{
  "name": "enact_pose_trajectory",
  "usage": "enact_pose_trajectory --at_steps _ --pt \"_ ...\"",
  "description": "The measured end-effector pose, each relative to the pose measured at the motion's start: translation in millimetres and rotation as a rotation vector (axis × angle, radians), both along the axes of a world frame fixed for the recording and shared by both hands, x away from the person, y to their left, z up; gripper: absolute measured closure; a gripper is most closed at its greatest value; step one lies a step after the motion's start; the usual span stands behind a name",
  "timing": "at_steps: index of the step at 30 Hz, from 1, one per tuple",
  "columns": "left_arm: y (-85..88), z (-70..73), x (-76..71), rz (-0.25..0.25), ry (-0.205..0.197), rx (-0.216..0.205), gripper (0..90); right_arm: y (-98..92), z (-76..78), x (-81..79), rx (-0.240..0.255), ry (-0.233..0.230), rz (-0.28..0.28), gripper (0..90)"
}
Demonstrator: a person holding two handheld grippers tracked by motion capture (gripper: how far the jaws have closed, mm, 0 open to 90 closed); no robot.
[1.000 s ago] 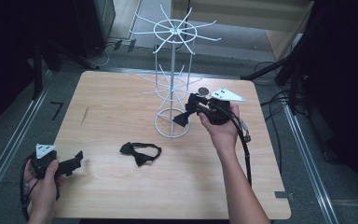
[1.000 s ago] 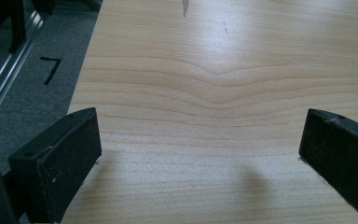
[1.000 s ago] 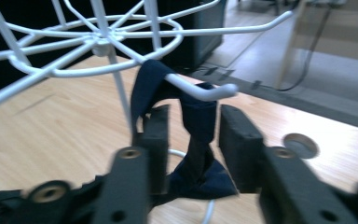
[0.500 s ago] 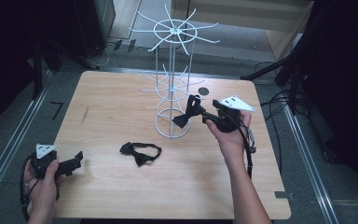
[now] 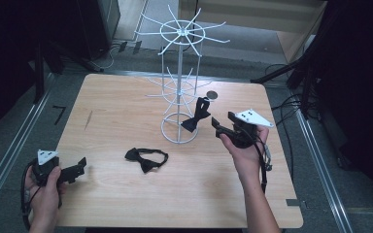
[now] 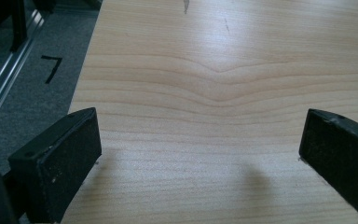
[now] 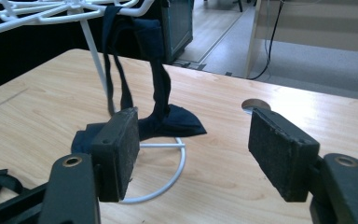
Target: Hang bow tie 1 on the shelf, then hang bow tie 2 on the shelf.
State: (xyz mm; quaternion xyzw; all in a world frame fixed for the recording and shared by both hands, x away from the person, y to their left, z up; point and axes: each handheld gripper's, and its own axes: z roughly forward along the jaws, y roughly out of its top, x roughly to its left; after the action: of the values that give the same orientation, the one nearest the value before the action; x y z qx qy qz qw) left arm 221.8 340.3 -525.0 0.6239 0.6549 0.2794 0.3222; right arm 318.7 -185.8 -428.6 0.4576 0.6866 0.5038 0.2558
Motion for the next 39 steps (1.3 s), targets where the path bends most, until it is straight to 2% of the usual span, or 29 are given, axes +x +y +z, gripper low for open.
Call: enact_pose_trajectory --at_steps 4,10,19,28,39 --pt "0.2 -0.1 0.2 0.0 -0.001 -0.001 0.0 -0.5 -2.3 -6.8 0.008 0.008 0.001 34.7" --pt "0.1 0.0 0.1 0.002 -0.002 0.0 0.0 4.0 -8.9 -15.9 -0.006 0.013 0.024 37.3" --pt "0.1 0.1 -0.1 0.003 -0.002 0.0 0.0 26.2 -27.4 -24.5 -0.025 0.045 0.078 39.9" --pt "0.2 0.0 0.1 0.002 -0.002 -0.002 0.0 50.1 -36.8 -26.8 -0.032 0.068 0.132 40.9" --pt "0.6 0.0 0.3 0.003 -0.004 -0.006 0.0 69.2 -48.6 -24.5 -0.041 0.1 0.176 45.4"
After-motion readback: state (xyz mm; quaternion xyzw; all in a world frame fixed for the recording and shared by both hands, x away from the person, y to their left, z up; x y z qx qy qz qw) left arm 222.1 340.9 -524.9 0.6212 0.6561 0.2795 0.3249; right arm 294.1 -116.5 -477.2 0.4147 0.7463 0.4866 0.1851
